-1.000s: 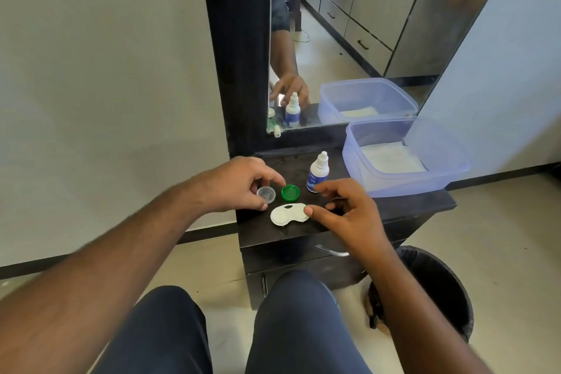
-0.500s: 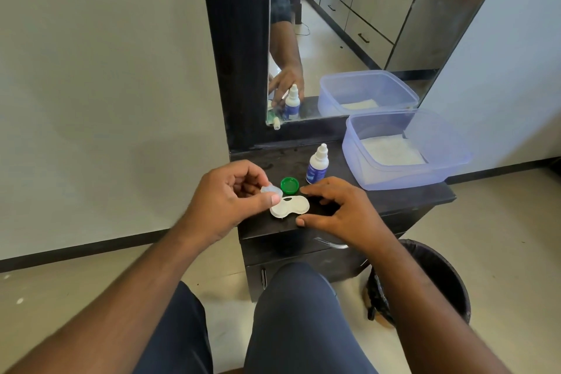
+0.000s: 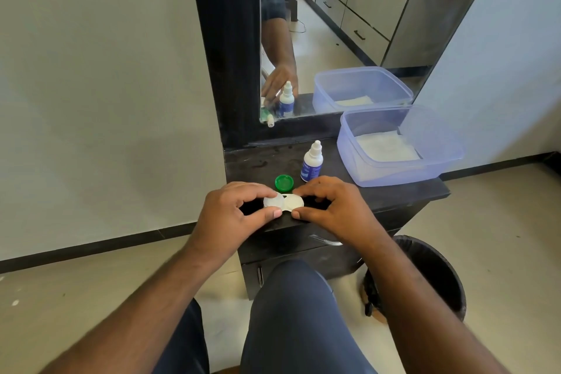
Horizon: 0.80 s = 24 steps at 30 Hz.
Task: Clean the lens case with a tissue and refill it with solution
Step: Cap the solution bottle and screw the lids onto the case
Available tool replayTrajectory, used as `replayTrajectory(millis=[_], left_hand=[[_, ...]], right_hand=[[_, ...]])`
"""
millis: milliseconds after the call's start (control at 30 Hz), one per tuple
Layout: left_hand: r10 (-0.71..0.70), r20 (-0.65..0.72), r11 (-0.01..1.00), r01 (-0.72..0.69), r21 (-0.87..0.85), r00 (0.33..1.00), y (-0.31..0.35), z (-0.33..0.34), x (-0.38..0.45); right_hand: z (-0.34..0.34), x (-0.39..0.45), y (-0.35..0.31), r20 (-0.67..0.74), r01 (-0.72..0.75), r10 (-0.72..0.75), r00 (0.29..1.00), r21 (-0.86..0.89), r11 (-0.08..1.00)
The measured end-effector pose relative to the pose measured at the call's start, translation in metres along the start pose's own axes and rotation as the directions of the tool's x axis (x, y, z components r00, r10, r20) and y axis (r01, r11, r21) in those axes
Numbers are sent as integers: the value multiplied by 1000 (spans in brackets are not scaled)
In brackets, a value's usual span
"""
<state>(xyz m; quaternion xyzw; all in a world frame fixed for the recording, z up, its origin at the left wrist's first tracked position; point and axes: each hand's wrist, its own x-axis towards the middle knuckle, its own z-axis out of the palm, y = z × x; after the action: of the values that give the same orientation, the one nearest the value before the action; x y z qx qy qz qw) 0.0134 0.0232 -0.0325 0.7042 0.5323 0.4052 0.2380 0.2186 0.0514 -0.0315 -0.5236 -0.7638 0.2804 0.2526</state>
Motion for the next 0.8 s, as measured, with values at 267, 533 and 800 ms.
replayTrajectory(millis=[267, 533, 800], left_hand=[[24, -43, 997, -21, 69, 999, -5, 8, -7], [52, -32, 975, -44, 217, 998, 3, 13, -5], [122, 34, 890, -125, 440, 992, 11, 14, 1]], right_hand=[[0, 1, -2, 21, -29, 29, 999, -4, 1000], [-2, 2, -5, 32, -19, 20, 999, -17, 1000], [-5, 2, -10, 50, -21, 22, 998, -28, 999]])
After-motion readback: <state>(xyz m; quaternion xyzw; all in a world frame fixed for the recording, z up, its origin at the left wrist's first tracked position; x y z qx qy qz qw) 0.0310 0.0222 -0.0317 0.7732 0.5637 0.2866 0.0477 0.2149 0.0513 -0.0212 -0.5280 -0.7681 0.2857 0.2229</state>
